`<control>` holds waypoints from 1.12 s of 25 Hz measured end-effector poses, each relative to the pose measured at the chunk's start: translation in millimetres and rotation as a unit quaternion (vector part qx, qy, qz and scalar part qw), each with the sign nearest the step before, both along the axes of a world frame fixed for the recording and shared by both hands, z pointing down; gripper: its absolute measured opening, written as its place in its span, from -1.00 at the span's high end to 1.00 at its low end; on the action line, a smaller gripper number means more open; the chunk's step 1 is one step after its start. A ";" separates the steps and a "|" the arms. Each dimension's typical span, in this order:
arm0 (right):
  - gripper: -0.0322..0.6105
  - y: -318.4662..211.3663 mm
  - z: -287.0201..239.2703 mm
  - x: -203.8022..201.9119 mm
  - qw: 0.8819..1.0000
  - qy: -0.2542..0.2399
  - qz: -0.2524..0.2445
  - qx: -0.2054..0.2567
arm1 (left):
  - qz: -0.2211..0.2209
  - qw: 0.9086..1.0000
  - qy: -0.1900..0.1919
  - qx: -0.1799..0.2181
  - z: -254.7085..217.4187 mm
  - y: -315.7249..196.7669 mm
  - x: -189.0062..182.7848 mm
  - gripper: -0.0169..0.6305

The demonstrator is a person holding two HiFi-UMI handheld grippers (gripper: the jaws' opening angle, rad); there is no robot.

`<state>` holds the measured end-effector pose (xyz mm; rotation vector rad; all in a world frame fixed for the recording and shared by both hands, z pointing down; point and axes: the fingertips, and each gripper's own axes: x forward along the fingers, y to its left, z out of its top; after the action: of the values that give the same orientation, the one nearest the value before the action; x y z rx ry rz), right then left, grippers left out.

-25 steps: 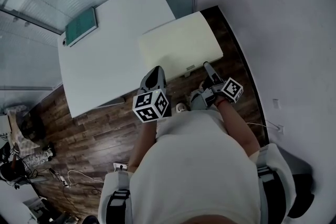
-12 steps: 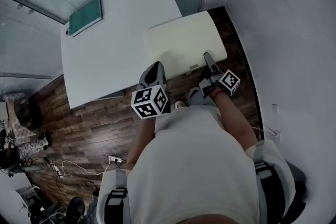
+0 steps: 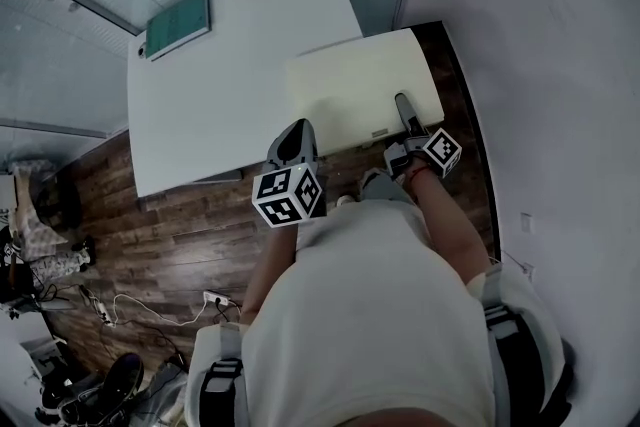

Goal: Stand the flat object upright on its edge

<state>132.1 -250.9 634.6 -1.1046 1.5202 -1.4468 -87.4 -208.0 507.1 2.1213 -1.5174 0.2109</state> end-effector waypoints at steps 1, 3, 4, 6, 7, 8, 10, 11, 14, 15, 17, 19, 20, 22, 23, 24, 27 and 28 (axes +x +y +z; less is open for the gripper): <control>-0.45 -0.7 2.7 1.9 1.000 -0.005 0.004 0.001 | -0.002 1.000 0.000 0.000 -0.2 0.8 -1.2 0.89; -0.45 -1.2 5.5 4.7 1.000 -0.010 0.010 0.005 | -0.005 1.000 -0.002 0.001 -0.2 1.7 -3.3 0.88; -0.45 -1.7 1.9 3.7 1.000 -0.009 0.009 0.009 | -0.005 1.000 -0.002 0.001 -0.1 1.6 -4.3 0.89; -0.45 -2.9 -5.4 0.8 1.000 -0.008 0.004 0.018 | -0.007 1.000 -0.004 0.001 -0.3 1.0 -6.5 0.89; -0.45 -3.5 -7.8 -0.4 1.000 -0.011 0.001 0.022 | -0.007 1.000 -0.004 0.001 -0.6 0.9 -7.2 0.89; -0.45 -3.8 -9.2 -1.0 1.000 -0.015 0.000 0.025 | -0.007 1.000 -0.004 0.001 -0.8 1.0 -7.5 0.89; -0.44 -3.7 -9.0 -0.2 1.000 -0.016 0.003 0.026 | -0.006 1.000 -0.004 0.001 -0.5 1.7 -6.9 0.89; -0.44 -3.4 -7.5 0.9 1.000 -0.016 0.006 0.024 | -0.005 1.000 -0.004 0.002 -0.1 2.2 -6.3 0.89; -0.19 -1.9 -2.0 4.2 1.000 -0.005 0.011 0.014 | -0.004 1.000 -0.004 0.002 0.2 3.1 -5.5 0.88; -0.10 -1.5 -1.1 4.4 1.000 -0.003 0.012 0.011 | -0.004 1.000 -0.004 0.002 -0.1 3.4 -5.8 0.89; -0.07 -0.9 -0.1 4.7 1.000 -0.005 0.014 0.009 | -0.004 1.000 -0.003 0.002 -0.6 4.7 -6.9 0.89; -0.04 -1.0 -0.9 4.8 1.000 -0.005 0.015 0.008 | -0.004 1.000 -0.002 0.002 -1.0 6.1 -8.2 0.89; -0.03 -1.1 -1.3 4.6 1.000 -0.004 0.015 0.007 | -0.005 1.000 -0.002 0.003 -1.2 6.6 -9.0 0.89; -0.01 -1.1 -0.3 4.9 1.000 -0.006 0.016 0.006 | -0.006 1.000 -0.001 0.003 -1.5 7.3 -10.9 0.89; -0.01 -1.0 -0.5 5.1 1.000 -0.006 0.018 0.007 | -0.006 1.000 0.000 0.003 -1.4 7.9 -11.9 0.89; 0.00 -0.7 -1.3 5.2 1.000 -0.005 0.019 0.006 | -0.006 1.000 0.000 0.003 -1.1 9.0 -12.8 0.88; 0.02 0.4 -4.3 5.9 1.000 -0.002 0.022 0.007 | -0.008 1.000 0.001 0.004 -1.8 13.7 -14.8 0.89; 0.02 0.9 -6.1 5.8 1.000 0.000 0.023 0.006 | -0.008 1.000 0.002 0.004 -2.2 15.2 -15.2 0.88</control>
<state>137.9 -249.9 628.5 -1.1261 1.4915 -1.4051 -102.7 -192.8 504.9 2.1143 -1.5344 0.1948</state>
